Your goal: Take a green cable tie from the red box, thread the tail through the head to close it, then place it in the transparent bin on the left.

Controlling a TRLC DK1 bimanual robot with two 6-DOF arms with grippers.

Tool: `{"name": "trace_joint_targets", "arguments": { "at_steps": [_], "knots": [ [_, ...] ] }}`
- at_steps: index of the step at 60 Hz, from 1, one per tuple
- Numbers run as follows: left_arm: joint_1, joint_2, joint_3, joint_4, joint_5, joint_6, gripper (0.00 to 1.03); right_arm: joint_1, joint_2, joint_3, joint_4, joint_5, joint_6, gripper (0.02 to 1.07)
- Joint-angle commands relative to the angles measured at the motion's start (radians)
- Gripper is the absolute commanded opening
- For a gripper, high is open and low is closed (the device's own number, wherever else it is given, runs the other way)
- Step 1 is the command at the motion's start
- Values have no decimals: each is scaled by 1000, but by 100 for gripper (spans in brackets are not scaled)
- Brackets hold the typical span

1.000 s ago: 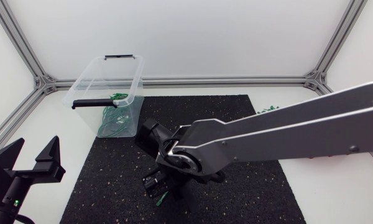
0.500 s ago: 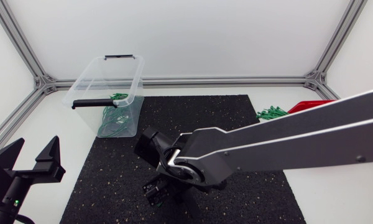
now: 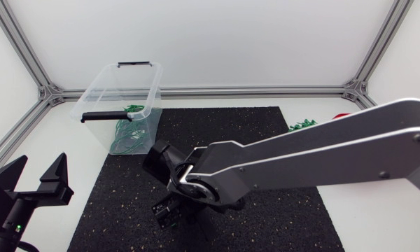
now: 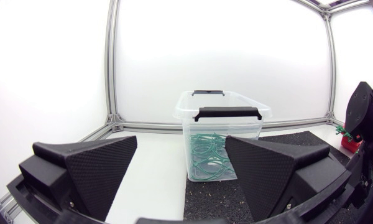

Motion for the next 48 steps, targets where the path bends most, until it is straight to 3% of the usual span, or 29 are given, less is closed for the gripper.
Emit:
{"name": "trace_joint_targets", "arguments": {
  "at_steps": [1,12,19,28,48],
  "knots": [
    [0,-7,-39,-23,3,-10,99,11,29,10,-24,1,-27,22],
    [-3,-7,-39,-24,3,-10,99,9,-2,5,-53,0,-28,23],
    [-3,-7,-39,-24,3,-10,99,8,4,1,-61,1,-25,42],
    [-1,-7,-39,-26,3,-10,99,14,19,12,-53,1,-21,56],
    [2,-7,-39,-27,5,-10,99,54,41,88,-116,-16,-1,56]
  ]
}}
